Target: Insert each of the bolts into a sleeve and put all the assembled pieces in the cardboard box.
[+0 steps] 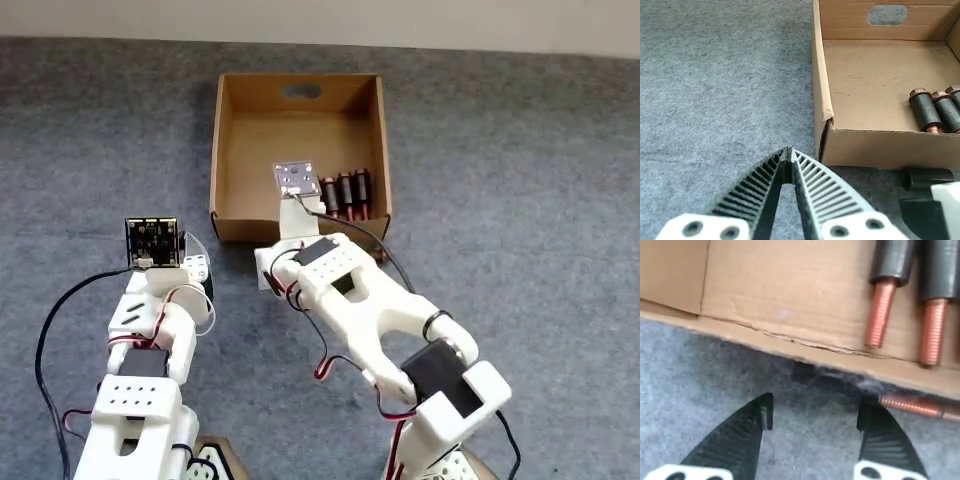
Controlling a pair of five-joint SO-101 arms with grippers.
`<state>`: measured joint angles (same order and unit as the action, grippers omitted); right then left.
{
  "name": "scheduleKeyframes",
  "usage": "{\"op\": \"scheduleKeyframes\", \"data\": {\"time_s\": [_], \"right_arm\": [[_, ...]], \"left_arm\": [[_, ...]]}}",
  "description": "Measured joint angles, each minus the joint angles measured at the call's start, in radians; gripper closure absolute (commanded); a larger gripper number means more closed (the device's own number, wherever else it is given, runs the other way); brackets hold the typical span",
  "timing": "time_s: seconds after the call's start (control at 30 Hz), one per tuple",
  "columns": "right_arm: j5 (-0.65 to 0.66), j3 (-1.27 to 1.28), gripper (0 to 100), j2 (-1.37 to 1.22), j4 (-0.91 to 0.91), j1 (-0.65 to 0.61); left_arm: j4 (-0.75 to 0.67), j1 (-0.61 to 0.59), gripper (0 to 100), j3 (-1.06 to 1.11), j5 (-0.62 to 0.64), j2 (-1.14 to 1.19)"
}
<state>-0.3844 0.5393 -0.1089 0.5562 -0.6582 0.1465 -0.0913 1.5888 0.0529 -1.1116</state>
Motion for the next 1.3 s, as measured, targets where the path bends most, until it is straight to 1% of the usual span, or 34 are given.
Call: {"op": "scheduleKeyframes", "data": {"time_s": [0.37, 0.43, 0.6, 0.7, 1.0, 1.17, 1.3], "right_arm": [[0.000, 0.000, 73.2, -0.005, -0.117, 0.009], [0.000, 0.000, 73.3, -0.005, -0.120, 0.011], [0.000, 0.026, 78.0, -0.005, -0.120, 0.012], [0.000, 0.041, 78.9, -0.005, -0.121, 0.015], [0.000, 0.044, 78.8, -0.005, -0.127, 0.017], [0.000, 0.052, 78.8, -0.006, -0.193, 0.017], [0.000, 0.052, 78.8, -0.006, -0.206, 0.017]], "left_arm": [[0.000, 0.000, 99, 0.000, 0.000, 0.000], [0.000, 0.000, 99, 0.000, 0.000, 0.000], [0.000, 0.000, 99, 0.000, 0.000, 0.000], [0.000, 0.000, 99, 0.000, 0.000, 0.000], [0.000, 0.000, 99, 0.000, 0.000, 0.000], [0.000, 0.000, 99, 0.000, 0.000, 0.000], [0.000, 0.000, 99, 0.000, 0.000, 0.000]]}}
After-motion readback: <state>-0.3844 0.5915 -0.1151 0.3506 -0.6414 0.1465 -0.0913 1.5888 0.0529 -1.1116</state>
